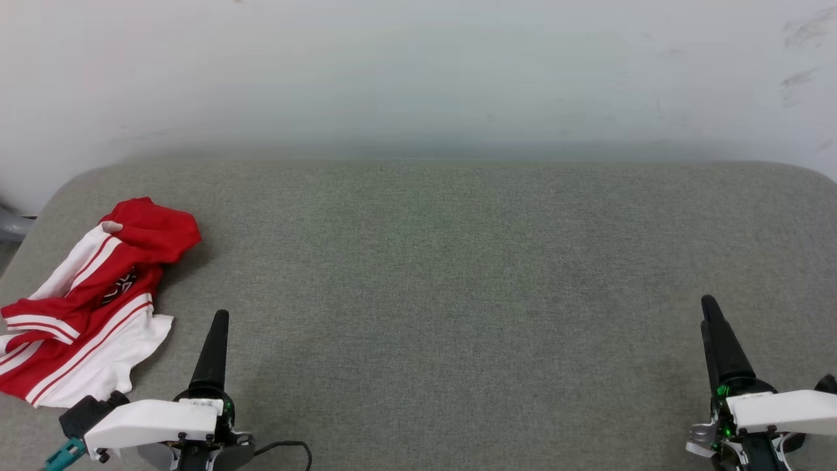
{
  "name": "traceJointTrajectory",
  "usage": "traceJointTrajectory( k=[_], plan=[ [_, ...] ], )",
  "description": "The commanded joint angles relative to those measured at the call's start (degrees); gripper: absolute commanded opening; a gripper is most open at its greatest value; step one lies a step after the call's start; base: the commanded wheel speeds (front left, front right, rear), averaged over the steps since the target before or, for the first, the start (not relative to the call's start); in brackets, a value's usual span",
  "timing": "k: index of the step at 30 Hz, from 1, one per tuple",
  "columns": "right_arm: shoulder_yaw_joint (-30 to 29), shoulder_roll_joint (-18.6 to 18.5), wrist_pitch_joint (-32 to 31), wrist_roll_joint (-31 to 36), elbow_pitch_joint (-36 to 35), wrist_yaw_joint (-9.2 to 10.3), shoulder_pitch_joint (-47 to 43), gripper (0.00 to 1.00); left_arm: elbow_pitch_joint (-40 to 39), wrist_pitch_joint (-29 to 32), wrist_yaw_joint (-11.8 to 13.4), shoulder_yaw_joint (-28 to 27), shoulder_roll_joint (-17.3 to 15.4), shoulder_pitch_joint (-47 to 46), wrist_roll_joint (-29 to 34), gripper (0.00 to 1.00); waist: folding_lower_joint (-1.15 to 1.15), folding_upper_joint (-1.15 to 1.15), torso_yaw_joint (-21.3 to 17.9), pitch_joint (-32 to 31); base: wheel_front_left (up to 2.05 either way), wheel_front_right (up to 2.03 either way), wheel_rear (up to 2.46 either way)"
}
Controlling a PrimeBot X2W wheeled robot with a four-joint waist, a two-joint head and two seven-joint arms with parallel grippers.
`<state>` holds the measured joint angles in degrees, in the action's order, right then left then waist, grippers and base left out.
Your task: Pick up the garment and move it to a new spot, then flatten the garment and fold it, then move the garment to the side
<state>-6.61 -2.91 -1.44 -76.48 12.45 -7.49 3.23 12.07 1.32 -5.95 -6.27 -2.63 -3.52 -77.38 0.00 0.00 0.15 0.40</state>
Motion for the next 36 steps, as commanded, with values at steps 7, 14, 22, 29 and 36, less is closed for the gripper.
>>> traceJointTrajectory(
  k=[7, 14, 22, 29, 36],
  plan=[
    [0.6, 0.0, 2.1, 12.0, -5.0, -0.01, 0.5, 1.0, -3.9, -2.0, 2.6, 0.8, -0.2, -0.8, 10.3, 1.0, 0.0, 0.0, 0.1, 0.1, 0.0, 0.0, 0.0],
    [2.0, 0.0, 3.7, 22.0, -7.8, -0.01, 0.1, 1.0, -5.8, -3.6, 4.7, 1.9, -0.2, -0.5, 18.8, 1.0, 0.0, 0.0, 0.1, 0.3, 0.0, 0.0, 0.0],
    [3.0, 0.0, 5.3, 32.6, -8.5, -0.01, -0.5, 1.0, -6.8, -5.2, 6.4, 3.4, -0.2, -0.1, 27.8, 1.0, 0.0, 0.0, 0.3, 0.4, 0.0, 0.0, 0.0],
    [3.4, 0.0, 7.4, 42.7, -8.5, -0.01, -1.2, 1.0, -7.0, -7.3, 7.4, 5.2, -0.2, 0.5, 37.9, 1.0, 0.0, 0.0, 0.4, 0.4, 0.0, 0.0, 0.0],
    [3.4, 0.0, 8.5, 48.3, -8.5, -0.01, -1.5, 1.0, -7.5, -8.4, 8.2, 6.0, -0.5, 0.7, 43.2, 1.0, 0.0, 0.0, 0.5, 0.4, 0.0, 0.0, 0.0]
  ],
)
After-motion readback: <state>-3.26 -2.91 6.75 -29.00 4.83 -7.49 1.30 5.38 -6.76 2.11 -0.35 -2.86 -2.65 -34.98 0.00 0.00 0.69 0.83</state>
